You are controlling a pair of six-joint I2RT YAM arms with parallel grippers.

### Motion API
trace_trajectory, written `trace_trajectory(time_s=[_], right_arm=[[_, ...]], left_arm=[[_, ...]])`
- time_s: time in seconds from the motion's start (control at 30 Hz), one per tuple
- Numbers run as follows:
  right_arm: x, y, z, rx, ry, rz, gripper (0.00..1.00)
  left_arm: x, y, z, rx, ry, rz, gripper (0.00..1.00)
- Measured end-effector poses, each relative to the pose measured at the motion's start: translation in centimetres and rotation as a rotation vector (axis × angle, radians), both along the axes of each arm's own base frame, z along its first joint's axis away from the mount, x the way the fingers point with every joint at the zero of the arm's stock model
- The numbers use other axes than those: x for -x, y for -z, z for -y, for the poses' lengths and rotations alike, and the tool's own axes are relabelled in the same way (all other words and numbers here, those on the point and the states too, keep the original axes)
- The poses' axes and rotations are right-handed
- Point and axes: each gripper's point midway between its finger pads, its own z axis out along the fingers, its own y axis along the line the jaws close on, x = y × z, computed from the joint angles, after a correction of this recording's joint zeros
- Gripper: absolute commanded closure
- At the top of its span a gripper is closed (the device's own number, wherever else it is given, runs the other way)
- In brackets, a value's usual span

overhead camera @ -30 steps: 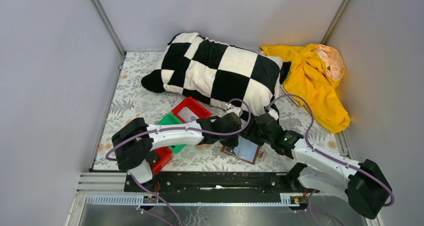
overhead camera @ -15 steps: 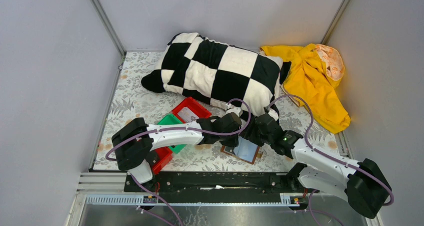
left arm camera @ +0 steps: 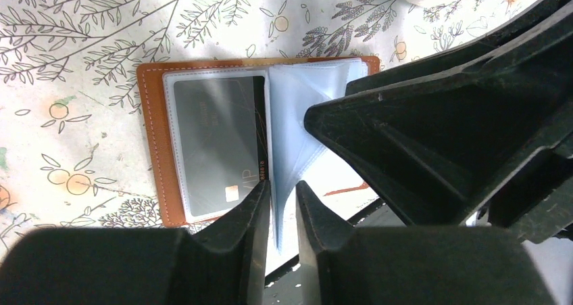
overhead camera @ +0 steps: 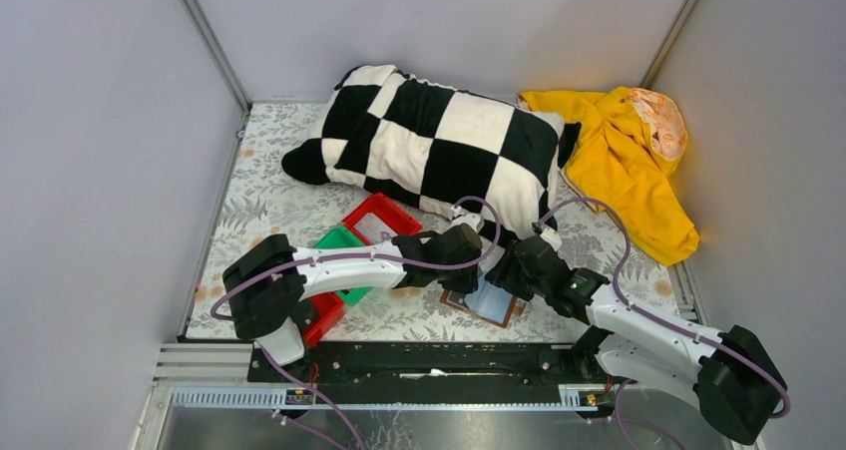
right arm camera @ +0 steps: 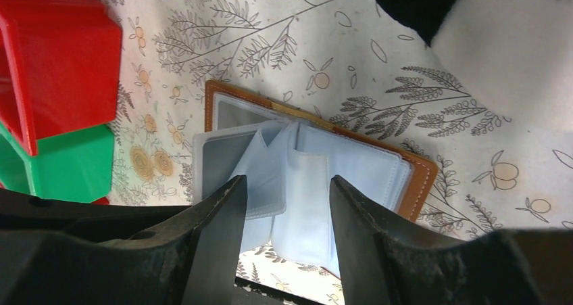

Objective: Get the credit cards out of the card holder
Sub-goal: Remove the credit card from the card holder.

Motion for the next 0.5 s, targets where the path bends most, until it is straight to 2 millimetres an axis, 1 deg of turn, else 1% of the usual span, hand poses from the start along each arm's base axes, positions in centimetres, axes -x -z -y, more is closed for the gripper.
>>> trace_trajectory(time_s=[0.07,0.1,0.27,0.33,0.5], right_arm=[[0.1,0.2,0.2,0.008,0.002,-0.005,0.45],[0.2,0.3,0.3,0.011,0.003,-0.006,0.45],[0.5,1.0,0.7,0.023,0.005,-0.015,0.45],[0.7,1.2,0.8,0.027,0.005,-0.020,0.45],[0.8,1.4,0.9,0.031,0.005,-0.025,0.45]], left_arm=[[0.0,0.0,0.0,0.000,0.001,0.001,0.66],[0.0,0.0,0.0,-0.001,0.003,0.002,0.60],[0.0,0.0,0.0,-0.002,0.004,0.003,0.47],[0.0,0.0,0.0,-0.002,0.004,0.003,0.45],[0.0,0.0,0.0,-0.002,0.003,0.002,0.45]])
